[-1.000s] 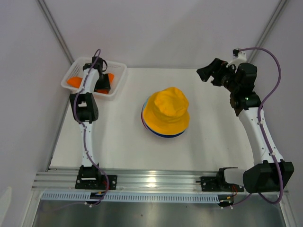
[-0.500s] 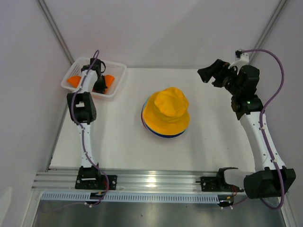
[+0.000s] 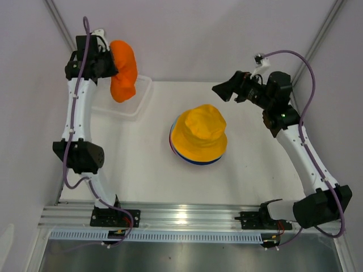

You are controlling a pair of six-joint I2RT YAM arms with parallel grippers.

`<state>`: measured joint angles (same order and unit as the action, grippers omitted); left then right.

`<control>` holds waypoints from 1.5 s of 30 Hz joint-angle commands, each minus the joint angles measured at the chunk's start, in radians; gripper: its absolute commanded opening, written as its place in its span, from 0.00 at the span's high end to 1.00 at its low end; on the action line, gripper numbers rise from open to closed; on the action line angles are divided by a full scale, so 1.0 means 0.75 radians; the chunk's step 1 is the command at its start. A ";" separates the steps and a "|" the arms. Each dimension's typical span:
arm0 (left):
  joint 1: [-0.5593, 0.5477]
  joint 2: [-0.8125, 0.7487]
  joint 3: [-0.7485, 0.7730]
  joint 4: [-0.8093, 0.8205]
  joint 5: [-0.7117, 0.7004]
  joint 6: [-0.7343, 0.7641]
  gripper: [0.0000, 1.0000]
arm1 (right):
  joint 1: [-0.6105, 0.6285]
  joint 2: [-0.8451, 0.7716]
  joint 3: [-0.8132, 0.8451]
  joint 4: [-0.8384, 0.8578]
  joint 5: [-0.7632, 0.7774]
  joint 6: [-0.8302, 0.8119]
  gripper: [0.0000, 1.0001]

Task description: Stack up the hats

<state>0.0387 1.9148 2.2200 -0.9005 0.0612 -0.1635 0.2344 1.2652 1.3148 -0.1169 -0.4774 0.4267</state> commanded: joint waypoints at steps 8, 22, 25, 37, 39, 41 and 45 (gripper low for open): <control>-0.321 -0.370 -0.160 -0.119 0.415 0.134 0.99 | 0.166 0.236 0.274 0.342 -0.394 -0.074 0.01; -0.358 -0.706 -0.471 -0.033 1.019 0.249 0.99 | 0.242 0.428 0.517 0.332 -0.521 -0.064 0.00; -0.358 -0.725 -0.483 -0.025 1.076 0.259 0.99 | 0.266 0.461 0.525 0.377 -0.539 -0.031 0.00; -0.358 -0.763 -0.491 -0.039 1.160 0.283 0.99 | 0.356 0.643 0.722 0.193 -0.550 -0.133 0.01; -0.358 -0.774 -0.508 -0.037 1.156 0.285 0.99 | 0.362 0.651 0.742 0.187 -0.576 -0.123 0.00; -0.358 -0.782 -0.508 -0.035 1.131 0.283 0.99 | 0.366 0.649 0.740 0.193 -0.621 -0.117 0.05; -0.356 -0.766 -0.508 -0.016 1.099 0.251 0.99 | 0.411 0.635 0.742 0.087 -0.656 -0.211 0.36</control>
<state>-0.2314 1.3632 1.8397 -0.9562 0.8761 0.0193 0.5129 1.7542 1.8233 -0.0021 -0.9234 0.3283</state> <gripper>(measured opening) 0.011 0.683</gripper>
